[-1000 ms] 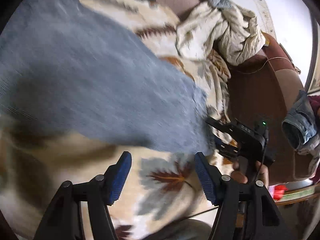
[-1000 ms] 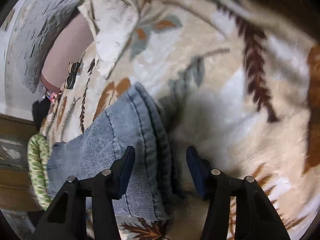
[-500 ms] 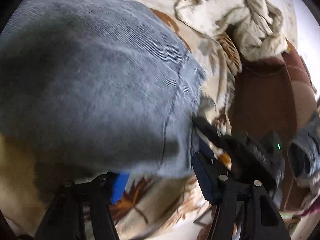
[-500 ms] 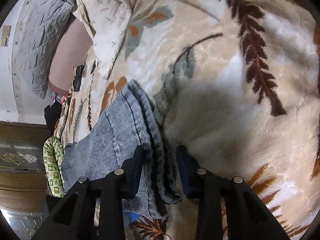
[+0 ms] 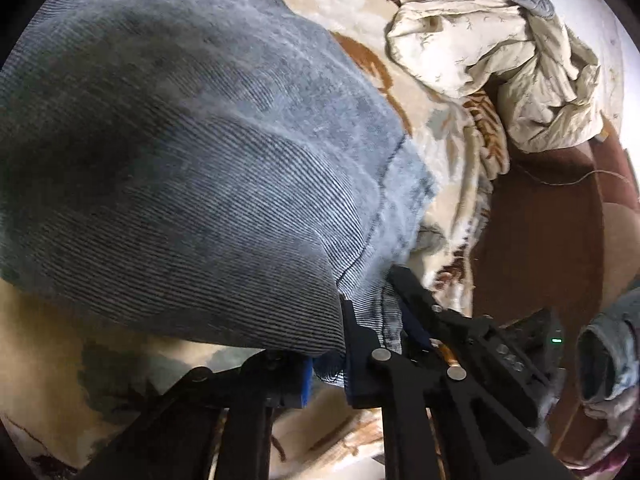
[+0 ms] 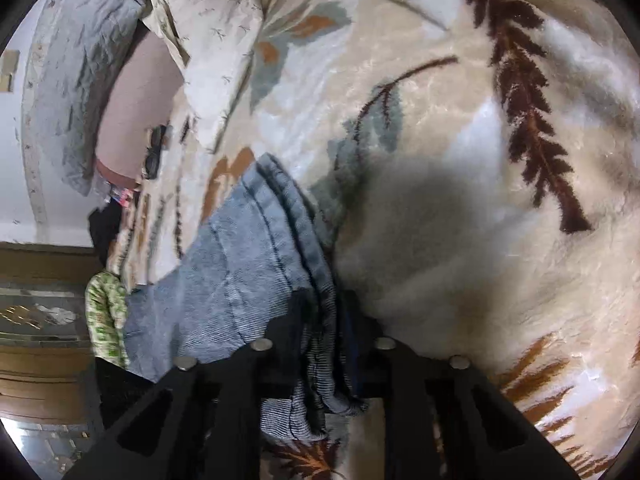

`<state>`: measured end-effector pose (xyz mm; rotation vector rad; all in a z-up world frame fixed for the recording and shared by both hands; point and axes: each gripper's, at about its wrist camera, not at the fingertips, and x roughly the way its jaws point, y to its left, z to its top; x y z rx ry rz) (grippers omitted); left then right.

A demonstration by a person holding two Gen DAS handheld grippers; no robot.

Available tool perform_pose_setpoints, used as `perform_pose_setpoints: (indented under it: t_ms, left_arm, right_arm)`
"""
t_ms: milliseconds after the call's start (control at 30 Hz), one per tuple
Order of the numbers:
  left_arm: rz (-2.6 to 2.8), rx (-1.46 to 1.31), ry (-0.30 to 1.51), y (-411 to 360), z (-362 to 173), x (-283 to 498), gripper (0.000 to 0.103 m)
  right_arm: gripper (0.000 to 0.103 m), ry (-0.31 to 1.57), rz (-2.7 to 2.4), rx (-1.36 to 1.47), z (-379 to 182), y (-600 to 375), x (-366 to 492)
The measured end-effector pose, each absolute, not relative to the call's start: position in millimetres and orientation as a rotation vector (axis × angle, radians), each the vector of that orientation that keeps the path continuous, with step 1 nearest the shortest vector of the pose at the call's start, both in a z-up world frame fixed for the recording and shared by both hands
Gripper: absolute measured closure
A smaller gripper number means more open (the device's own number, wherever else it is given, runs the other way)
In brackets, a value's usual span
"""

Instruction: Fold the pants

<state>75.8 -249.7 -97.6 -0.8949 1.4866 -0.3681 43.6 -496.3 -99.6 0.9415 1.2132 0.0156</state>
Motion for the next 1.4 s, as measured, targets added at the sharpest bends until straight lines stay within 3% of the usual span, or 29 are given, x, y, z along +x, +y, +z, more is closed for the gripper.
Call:
perform_pose_setpoints:
  t_ms: [300,433,567,700,800,833,967,1133,1400]
  left_arm:
    - [-0.395,-0.900,1.518,-254.7,-98.9,79.2,0.093]
    - [-0.409,-0.908,1.540,-254.5,-109.0,80.5,0.093]
    - [-0.485,-0.942,1.516,-249.0,-93.9,78.9,0.091]
    - [-0.602,-0.947,1.469,-235.3,-64.5,74.3,0.078]
    - [-0.682,-0.860,1.435,-204.2,-35.6,62.6,0.051]
    - [-0.708,-0.831,1.412,-191.7,-27.1,58.4,0.047]
    - [-0.725,-0.758,1.314,-122.7,1.5,52.6,0.043]
    - [-0.571,-0.792,1.229,-40.0,5.0,104.3,0.039]
    - [-0.399,-0.869,1.216,48.8,-45.3,151.0,0.035]
  right_arm:
    - [0.078,1.235,0.035,1.006,-111.4,-492.6,46.5]
    - [0.091,1.242,-0.008,0.851,-95.6,-477.3,52.1]
    - [0.093,1.135,0.017,0.766,-54.5,-467.4,42.2]
    - [0.093,1.016,0.082,0.714,-6.0,-444.6,33.2]
    - [0.093,0.957,0.147,0.701,19.1,-423.6,31.2]
    - [0.093,0.944,0.166,0.696,24.7,-415.0,31.8]
    - [0.093,0.903,0.268,0.659,50.1,-367.9,34.1]
    - [0.093,0.908,0.356,0.577,65.0,-292.9,45.0]
    - [0.093,1.028,0.435,0.437,0.7,-174.7,81.7]
